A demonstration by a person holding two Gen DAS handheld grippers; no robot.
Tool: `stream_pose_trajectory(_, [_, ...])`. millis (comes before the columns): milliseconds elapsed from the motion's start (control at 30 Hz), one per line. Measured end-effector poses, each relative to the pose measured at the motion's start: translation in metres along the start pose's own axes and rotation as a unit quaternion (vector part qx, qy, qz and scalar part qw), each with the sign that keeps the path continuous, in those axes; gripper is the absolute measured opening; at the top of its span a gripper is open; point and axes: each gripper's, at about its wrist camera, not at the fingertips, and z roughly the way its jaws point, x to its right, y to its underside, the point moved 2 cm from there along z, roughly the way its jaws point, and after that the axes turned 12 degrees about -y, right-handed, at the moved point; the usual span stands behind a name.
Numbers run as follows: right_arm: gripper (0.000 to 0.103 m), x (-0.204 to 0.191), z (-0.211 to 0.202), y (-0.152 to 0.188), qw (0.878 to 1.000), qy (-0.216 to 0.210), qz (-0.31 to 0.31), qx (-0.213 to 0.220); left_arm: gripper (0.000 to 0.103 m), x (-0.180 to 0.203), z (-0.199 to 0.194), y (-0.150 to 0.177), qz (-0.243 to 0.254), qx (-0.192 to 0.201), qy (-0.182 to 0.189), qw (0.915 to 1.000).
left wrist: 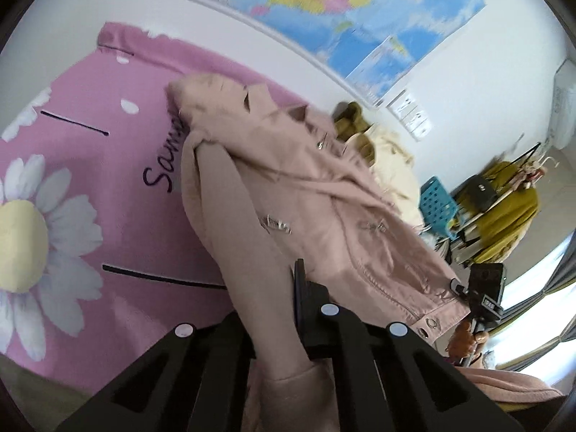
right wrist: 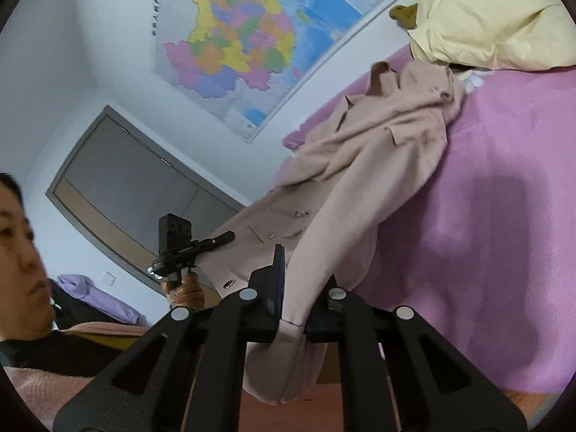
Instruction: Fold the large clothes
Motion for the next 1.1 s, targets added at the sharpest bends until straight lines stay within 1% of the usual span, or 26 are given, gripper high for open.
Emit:
stream_pose_trajectory(67, [0.009,-0.003,-0.004,0.005,1.0,-0.001,0.001,-0.003,0.002,0.0,-0.006,0.004,0.002,0.004,0.005,1.0])
stream_pose_trajectory(167, [0.009,0.006,0.003,0.012,0.999,0.017,0.025,-0.015,0.002,-0.008,0.0,0.009,-0.012,-0.007,0.011,0.9999])
stream_pose_trajectory(200, [0.009,0.01,0.006,0.014,0.999,0.027,0.028,-0.024,0.002,-0.012,0.006,0.011,-0.016,-0.013,0.005,0.9998])
stream_pose_trajectory(233, [0.011,0.014,0.01,0.018,0.998,0.037,0.031,-0.036,0.002,-0.014,0.011,0.012,-0.021,-0.02,0.0,0.9996])
stream_pose_trajectory(267, [0.015,0.017,0.013,0.02,0.998,0.036,0.038,-0.04,0.002,-0.019,0.017,0.014,-0.029,-0.03,0.003,0.9991])
stream_pose_trajectory(300, [0.016,0.021,0.015,0.021,0.997,0.038,0.044,-0.045,0.002,-0.02,0.021,0.017,-0.029,-0.036,0.006,0.9989])
stream_pose_trajectory(333, [0.018,0.027,0.016,0.024,0.996,0.049,0.052,-0.05,0.002,-0.022,0.023,0.019,-0.027,-0.041,0.005,0.9988])
stream_pose_trajectory(400, [0.02,0.037,0.017,0.03,0.995,0.05,0.068,-0.057,0.004,-0.022,0.029,0.025,-0.011,-0.056,0.003,0.9983])
stream_pose_trajectory(433, [0.027,0.041,0.017,0.035,0.994,0.054,0.075,-0.065,0.01,-0.023,0.032,0.028,-0.008,-0.061,0.001,0.9981])
stream_pose_trajectory(467, [0.033,0.043,0.018,0.038,0.993,0.057,0.078,-0.072,0.017,-0.024,0.037,0.03,-0.006,-0.07,-0.005,0.9975])
stream_pose_trajectory(500, [0.035,0.045,0.019,0.041,0.992,0.058,0.08,-0.079,0.022,-0.025,0.042,0.033,-0.004,-0.079,-0.005,0.9969])
stream_pose_trajectory(533, [0.036,0.046,0.019,0.044,0.991,0.058,0.082,-0.085,0.032,-0.027,0.045,0.036,-0.002,-0.086,0.0,0.9963])
stream_pose_trajectory(567, [0.036,0.047,0.019,0.047,0.991,0.058,0.085,-0.088,0.033,-0.028,0.05,0.039,-0.003,-0.096,0.005,0.9954])
stream_pose_trajectory(600, [0.032,0.048,0.018,0.049,0.991,0.056,0.087,-0.086,0.031,-0.029,0.054,0.041,-0.004,-0.101,0.004,0.9949])
stream_pose_trajectory(633, [0.016,0.047,0.018,0.051,0.991,0.048,0.087,-0.085,0.021,-0.029,0.055,0.042,-0.003,-0.098,0.0,0.9952])
stream_pose_trajectory(667, [0.01,0.043,0.017,0.051,0.993,0.034,0.082,-0.081,0.005,-0.028,0.055,0.042,0.0,-0.097,0.0,0.9953])
stream_pose_trajectory(700, [0.01,0.036,0.017,0.049,0.994,0.022,0.075,-0.073,0.003,-0.028,0.052,0.04,-0.002,-0.092,0.003,0.9957])
stream_pose_trajectory(733, [0.01,0.03,0.017,0.047,0.995,0.014,0.068,-0.069,0.003,-0.028,0.049,0.038,-0.006,-0.086,0.006,0.9963])
stream_pose_trajectory(767, [0.01,0.021,0.017,0.045,0.996,0.008,0.054,-0.066,0.002,-0.028,0.041,0.034,-0.012,-0.068,0.015,0.9975])
stream_pose_trajectory(833, [0.009,0.007,0.016,0.038,0.998,-0.004,0.034,-0.059,0.002,-0.026,0.027,0.026,-0.022,-0.046,0.03,0.9982])
stream_pose_trajectory(867, [0.009,-0.002,0.014,0.033,0.998,-0.013,0.024,-0.049,0.001,-0.026,0.019,0.022,-0.027,-0.036,0.04,0.9982])
stream_pose_trajectory(933, [0.009,-0.013,0.007,0.022,0.999,-0.029,0.01,-0.026,0.001,-0.02,0.007,0.015,-0.021,-0.019,0.044,0.9986])
stream_pose_trajectory(1000, [0.009,-0.02,0.004,0.009,0.999,-0.031,-0.001,-0.008,0.001,-0.016,0.001,0.006,-0.017,-0.012,0.044,0.9988])
stream_pose_trajectory(1033, [0.009,-0.021,0.004,0.004,0.999,-0.033,-0.003,-0.002,0.001,-0.014,-0.002,-0.001,-0.02,-0.007,0.051,0.9985])
stream_pose_trajectory(1100, [0.009,-0.024,0.002,-0.01,0.999,-0.04,-0.006,0.015,0.001,-0.013,-0.006,-0.014,-0.024,0.004,0.056,0.9981])
